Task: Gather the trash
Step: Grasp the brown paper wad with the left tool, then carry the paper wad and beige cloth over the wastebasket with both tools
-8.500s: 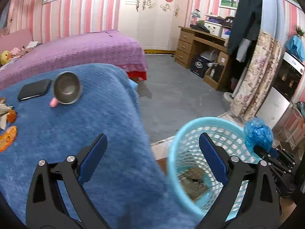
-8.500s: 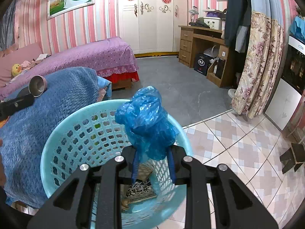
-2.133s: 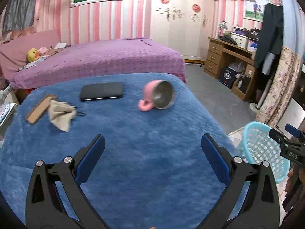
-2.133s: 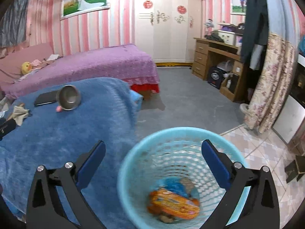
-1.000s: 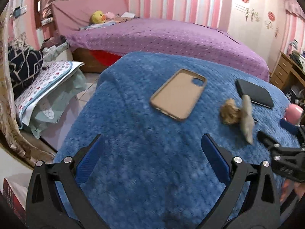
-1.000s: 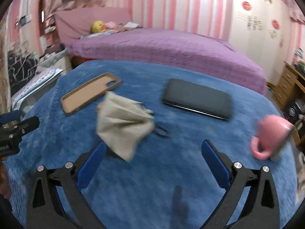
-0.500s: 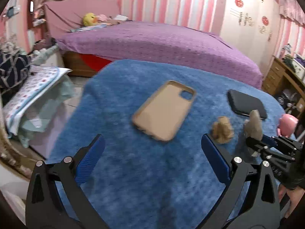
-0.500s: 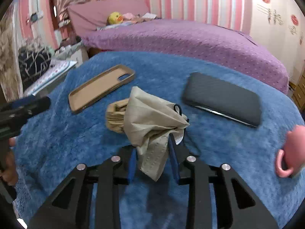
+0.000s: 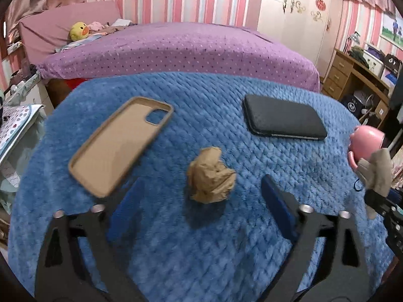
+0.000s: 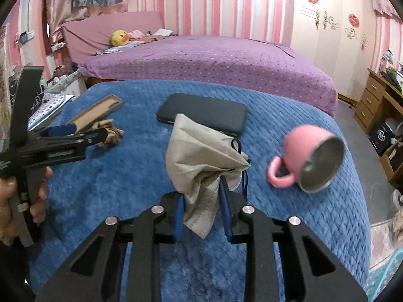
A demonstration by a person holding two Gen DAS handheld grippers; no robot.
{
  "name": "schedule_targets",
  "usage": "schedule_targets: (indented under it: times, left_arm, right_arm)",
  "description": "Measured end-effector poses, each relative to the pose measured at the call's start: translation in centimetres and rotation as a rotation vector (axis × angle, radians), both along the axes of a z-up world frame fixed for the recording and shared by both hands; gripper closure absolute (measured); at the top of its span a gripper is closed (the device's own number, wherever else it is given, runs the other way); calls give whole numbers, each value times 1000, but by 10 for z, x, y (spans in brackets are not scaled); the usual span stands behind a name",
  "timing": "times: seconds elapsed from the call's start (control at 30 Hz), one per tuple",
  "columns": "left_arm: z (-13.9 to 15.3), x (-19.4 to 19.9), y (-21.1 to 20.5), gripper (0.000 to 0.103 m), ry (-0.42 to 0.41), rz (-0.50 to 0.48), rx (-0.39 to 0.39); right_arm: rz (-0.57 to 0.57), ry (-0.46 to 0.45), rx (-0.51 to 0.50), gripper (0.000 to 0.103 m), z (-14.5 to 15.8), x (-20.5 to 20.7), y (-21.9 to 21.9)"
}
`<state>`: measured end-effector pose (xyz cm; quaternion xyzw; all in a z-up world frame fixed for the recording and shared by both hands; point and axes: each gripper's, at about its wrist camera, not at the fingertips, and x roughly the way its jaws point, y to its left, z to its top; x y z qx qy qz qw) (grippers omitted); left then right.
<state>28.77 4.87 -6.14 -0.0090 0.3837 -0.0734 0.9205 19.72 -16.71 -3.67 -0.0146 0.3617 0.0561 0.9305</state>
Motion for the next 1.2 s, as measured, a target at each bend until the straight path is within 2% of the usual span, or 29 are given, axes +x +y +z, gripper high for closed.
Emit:
schedule_targets:
  times: [0.03, 0.07, 0.1, 0.4, 0.53, 0.67, 1.0, 1.2]
  left_arm:
    - [-2, 2, -1, 33, 7, -6, -3]
    - [-5, 4, -3, 52, 19, -19, -13]
    - [-6, 4, -4, 65, 29, -32, -26]
    - [7, -34, -17, 65, 10, -43, -11]
    - [13, -58, -26, 65, -1, -39, 15]
    - [23, -79, -37, 65, -31, -45, 4]
    - [63, -151, -94, 65, -99, -30, -13]
    - [73, -187, -148, 65, -112, -85, -24]
  right_arm:
    - [-7, 1, 5, 78, -3, -2, -4]
    - [-12, 2, 7, 78, -6, -3, -7]
    - [-20, 4, 12, 78, -10, -4, -12]
    - [-65, -12, 1, 78, -21, -11, -35]
    - [-63, -26, -19, 78, -22, -27, -43]
    - [-60, -50, -21, 78, -14, -47, -52]
    - [-72, -77, 27, 78, 17, -104, -98]
    - [-144, -82, -17, 78, 32, -159, -163]
